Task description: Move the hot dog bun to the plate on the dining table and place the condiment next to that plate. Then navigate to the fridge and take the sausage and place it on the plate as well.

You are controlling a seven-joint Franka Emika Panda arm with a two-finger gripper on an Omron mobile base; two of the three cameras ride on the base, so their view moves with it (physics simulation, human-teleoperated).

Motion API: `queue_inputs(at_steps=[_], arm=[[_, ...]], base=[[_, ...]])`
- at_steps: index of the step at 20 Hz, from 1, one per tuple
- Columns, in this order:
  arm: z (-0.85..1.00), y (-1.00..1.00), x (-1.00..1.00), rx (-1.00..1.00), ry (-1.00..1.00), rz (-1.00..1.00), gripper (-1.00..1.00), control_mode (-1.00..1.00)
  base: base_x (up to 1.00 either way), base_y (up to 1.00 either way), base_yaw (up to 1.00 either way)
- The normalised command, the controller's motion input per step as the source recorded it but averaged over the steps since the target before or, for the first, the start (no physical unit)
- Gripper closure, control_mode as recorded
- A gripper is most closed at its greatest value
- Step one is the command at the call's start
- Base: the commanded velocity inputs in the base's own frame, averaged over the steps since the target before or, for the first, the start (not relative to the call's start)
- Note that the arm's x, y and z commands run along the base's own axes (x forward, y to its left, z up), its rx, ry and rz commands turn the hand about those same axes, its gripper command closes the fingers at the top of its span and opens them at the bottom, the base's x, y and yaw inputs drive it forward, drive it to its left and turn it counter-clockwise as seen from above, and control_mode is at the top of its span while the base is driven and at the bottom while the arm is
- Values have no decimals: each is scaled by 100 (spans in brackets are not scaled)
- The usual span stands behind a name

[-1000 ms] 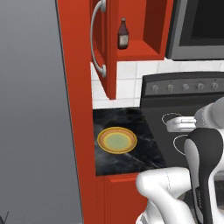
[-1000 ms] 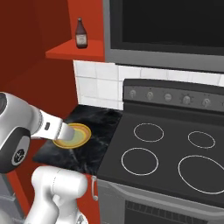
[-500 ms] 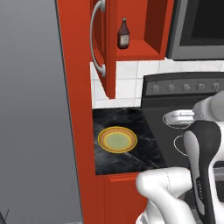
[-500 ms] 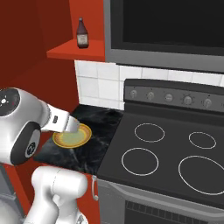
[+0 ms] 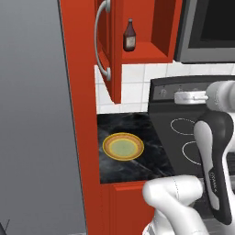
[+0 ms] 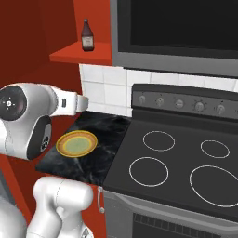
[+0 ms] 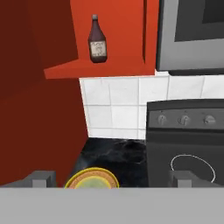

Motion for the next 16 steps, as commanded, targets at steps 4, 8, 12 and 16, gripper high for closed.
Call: queue_inputs(at_steps=[4,8,12,16], arm=[[56,0,62,-2,-17,0,-100,-100],[37,6,77,0,-4,0,-100,-100],[28,5,84,0,-1,0,-100,-100],[30,5,80,0,0,0,-100,-100]], base=[[0,0,0],[0,0,0],[0,0,0],[0,0,0]])
